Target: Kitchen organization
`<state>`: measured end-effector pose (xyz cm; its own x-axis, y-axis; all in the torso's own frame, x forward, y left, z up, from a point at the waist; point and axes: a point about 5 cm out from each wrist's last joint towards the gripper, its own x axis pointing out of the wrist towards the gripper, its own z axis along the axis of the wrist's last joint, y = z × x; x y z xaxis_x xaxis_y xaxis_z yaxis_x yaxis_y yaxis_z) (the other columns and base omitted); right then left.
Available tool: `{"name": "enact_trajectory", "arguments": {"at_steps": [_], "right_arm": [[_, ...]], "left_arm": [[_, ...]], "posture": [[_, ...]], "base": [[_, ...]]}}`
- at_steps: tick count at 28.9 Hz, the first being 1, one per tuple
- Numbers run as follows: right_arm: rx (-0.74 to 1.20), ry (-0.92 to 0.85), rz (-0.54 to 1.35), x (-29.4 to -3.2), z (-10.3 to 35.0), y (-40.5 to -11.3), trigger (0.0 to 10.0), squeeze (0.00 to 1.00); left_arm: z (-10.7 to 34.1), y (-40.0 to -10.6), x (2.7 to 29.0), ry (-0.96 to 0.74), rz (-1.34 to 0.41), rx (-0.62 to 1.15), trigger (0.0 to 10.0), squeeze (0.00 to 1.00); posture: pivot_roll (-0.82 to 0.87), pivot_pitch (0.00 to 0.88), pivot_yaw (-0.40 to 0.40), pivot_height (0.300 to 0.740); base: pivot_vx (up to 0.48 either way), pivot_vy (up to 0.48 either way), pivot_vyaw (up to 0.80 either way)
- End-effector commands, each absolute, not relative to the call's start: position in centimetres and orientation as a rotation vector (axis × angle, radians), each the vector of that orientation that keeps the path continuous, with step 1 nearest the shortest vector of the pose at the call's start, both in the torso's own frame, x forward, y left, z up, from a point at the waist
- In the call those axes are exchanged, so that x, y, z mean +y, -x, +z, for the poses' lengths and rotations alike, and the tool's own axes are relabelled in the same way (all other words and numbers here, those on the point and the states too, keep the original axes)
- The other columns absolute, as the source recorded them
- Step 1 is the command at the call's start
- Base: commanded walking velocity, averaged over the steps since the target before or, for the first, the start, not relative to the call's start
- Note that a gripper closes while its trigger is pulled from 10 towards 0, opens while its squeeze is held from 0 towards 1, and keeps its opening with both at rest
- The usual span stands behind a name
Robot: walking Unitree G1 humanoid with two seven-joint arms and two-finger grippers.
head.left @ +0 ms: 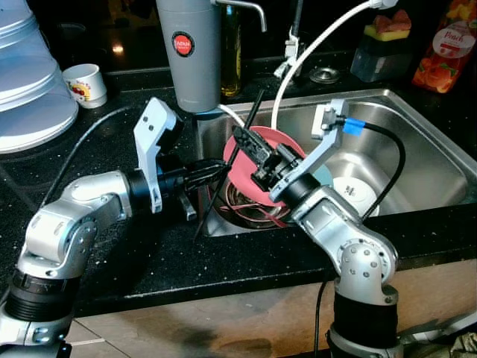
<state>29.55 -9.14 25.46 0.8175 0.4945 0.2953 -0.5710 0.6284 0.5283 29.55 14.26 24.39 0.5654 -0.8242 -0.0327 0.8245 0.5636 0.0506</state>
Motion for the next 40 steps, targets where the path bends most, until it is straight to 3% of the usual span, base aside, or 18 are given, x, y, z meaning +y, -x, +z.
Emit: {"name": "enact_trajectory", "arguments": {"at_steps": [1,5,6,12,16,25,32,34,37,40], "right_arm": [[-0.137,-0.644,0.532,-10.2,25.3,-30.3,0.0,0.00],[-0.159,-0.634,0.500,-10.8,25.5,-30.6,0.0,0.00],[-0.178,-0.615,0.475,-11.2,25.7,-30.8,0.0,0.00],[-0.280,-0.417,0.340,-12.9,26.1,-32.2,0.0,0.00],[-0.303,-0.306,0.397,-11.3,25.8,-33.0,0.0,0.00],[-0.263,-0.169,0.493,-9.4,23.5,-34.9,0.0,0.00],[-0.212,0.076,0.552,-9.3,22.1,-36.0,0.0,0.00],[-0.184,0.189,0.571,-9.5,21.2,-36.3,0.5,0.00],[-0.172,0.227,0.579,-9.6,20.9,-36.4,0.5,0.00],[-0.123,0.349,0.607,-10.2,19.5,-36.6,3.7,0.00]], "left_arm": [[24.3,-30.0,14.4,-0.080,-0.931,0.002,10.0,1.00],[24.2,-30.2,14.5,-0.090,-0.910,-0.006,10.0,1.00],[24.2,-30.4,14.7,-0.095,-0.882,-0.008,10.0,0.00],[24.0,-31.5,15.3,-0.157,-0.753,-0.047,10.0,0.00],[22.7,-31.0,13.6,-0.265,-0.848,-0.029,10.0,0.00],[20.9,-30.3,12.0,-0.308,-0.926,0.033,10.0,0.00],[20.3,-30.0,12.5,-0.333,-0.912,0.070,10.0,0.00],[20.1,-29.9,12.9,-0.339,-0.898,0.079,10.0,0.00],[20.0,-29.8,13.0,-0.340,-0.892,0.081,10.0,0.00],[19.8,-29.7,13.4,-0.349,-0.875,0.097,10.0,0.00]], "posture": [[0.01,0.030,0.041,0.740],[0.00,0.030,0.041,0.740],[0.00,0.027,0.043,0.740],[0.00,0.020,0.047,0.740],[0.01,0.031,0.051,0.740],[0.03,0.048,0.054,0.740],[0.04,0.055,0.049,0.740],[0.04,0.058,0.047,0.740],[0.04,0.058,0.046,0.740],[0.04,0.060,0.040,0.740]], "base": [[0.000,0.000,0.00],[0.000,0.000,0.00],[0.000,0.000,0.00],[0.000,0.000,0.00],[0.000,0.000,0.00],[0.000,0.000,0.00],[0.000,0.000,0.00],[0.000,0.000,0.00],[0.000,0.000,0.00],[0.000,0.000,0.00]]}}
